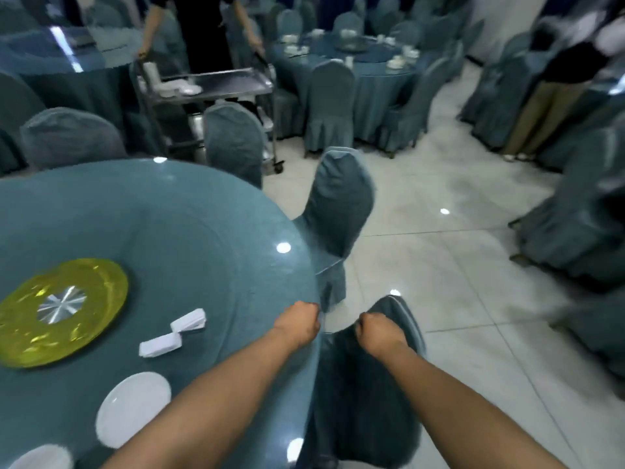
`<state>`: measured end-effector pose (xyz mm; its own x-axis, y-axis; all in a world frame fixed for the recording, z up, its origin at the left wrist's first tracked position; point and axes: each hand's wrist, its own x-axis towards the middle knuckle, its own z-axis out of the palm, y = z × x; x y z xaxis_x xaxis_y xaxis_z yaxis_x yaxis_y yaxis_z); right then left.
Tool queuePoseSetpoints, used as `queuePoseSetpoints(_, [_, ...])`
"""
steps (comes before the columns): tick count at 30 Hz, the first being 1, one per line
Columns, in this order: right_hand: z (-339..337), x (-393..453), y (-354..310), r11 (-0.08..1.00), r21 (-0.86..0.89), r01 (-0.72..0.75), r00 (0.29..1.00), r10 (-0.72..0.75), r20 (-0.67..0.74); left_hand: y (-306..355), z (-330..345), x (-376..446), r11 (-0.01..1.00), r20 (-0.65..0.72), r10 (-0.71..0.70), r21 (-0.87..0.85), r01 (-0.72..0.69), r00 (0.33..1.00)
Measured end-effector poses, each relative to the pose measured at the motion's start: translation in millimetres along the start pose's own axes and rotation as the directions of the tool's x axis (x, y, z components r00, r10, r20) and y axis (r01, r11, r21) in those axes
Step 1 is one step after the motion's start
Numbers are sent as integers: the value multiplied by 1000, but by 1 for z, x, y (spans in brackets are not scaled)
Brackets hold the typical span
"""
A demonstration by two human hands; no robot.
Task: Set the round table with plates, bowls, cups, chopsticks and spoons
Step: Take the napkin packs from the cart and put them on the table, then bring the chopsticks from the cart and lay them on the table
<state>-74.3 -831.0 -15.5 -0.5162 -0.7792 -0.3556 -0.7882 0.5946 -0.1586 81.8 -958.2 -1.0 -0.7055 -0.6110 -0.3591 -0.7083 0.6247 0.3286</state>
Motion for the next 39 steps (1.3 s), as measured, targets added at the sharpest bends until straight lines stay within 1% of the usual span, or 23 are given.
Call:
queuePoseSetpoints(3, [-8,-35,66,993,65,-95,995,98,-38,75,12,1,996,29,83,40,-84,996])
queuePoseSetpoints(6, [-19,-74,137,981,83,-174,981,180,-68,156,27,-1,979,51,180,85,-184,982])
queuePoseSetpoints(9, [-25,-123,217,954,120,-276,951,289,-109,245,52,-10,954,91,247,150,-259,965])
queuePoseSetpoints(12, [-31,-169,281,917,177,-359,914,383,-134,313,74,-21,929,115,310,173,-326,944])
queuePoseSetpoints(14, [-34,-209,327,879,213,-428,876,461,-143,365,92,-30,891,144,395,182,-416,907])
queuePoseSetpoints(15, [-37,-218,339,866,226,-445,864,482,-143,377,96,-31,876,152,423,184,-446,893])
queuePoseSetpoints(19, [-32,-286,402,758,290,-584,762,635,-127,462,124,-53,777,236,552,204,-596,800])
queuePoseSetpoints(23, [-21,-346,449,626,368,-688,625,768,-140,543,150,-78,633,316,672,225,-741,670])
queuePoseSetpoints(25, [-15,-376,463,547,404,-733,541,829,-141,576,167,-91,548,356,723,227,-805,592])
queuePoseSetpoints(28, [0,-431,470,414,444,-795,404,907,-122,618,195,-119,392,436,780,219,-894,449])
queuePoseSetpoints(29, [7,-447,471,372,457,-808,362,925,-113,629,202,-128,349,467,785,211,-913,407])
queuePoseSetpoints(30, [14,-470,469,307,475,-825,303,949,-87,642,210,-142,293,498,792,196,-936,352])
queuePoseSetpoints(31, [19,-486,468,262,484,-835,267,962,-61,650,215,-151,259,520,793,184,-948,317])
queuePoseSetpoints(33, [29,-523,463,112,501,-858,148,988,32,667,228,-179,150,573,796,129,-980,197])
queuePoseSetpoints(36, [41,-565,449,-94,485,-870,2,981,194,680,245,-211,2,617,785,96,-995,61])
queuePoseSetpoints(37, [47,-575,444,-116,471,-874,-26,981,193,682,250,-218,-36,626,779,97,-995,33])
queuePoseSetpoints(38, [56,-589,436,-135,458,-879,-62,984,170,686,257,-229,-82,640,769,91,-992,-5])
queuePoseSetpoints(39, [63,-599,429,-139,450,-882,-84,986,142,689,262,-237,-121,651,758,88,-989,-35])
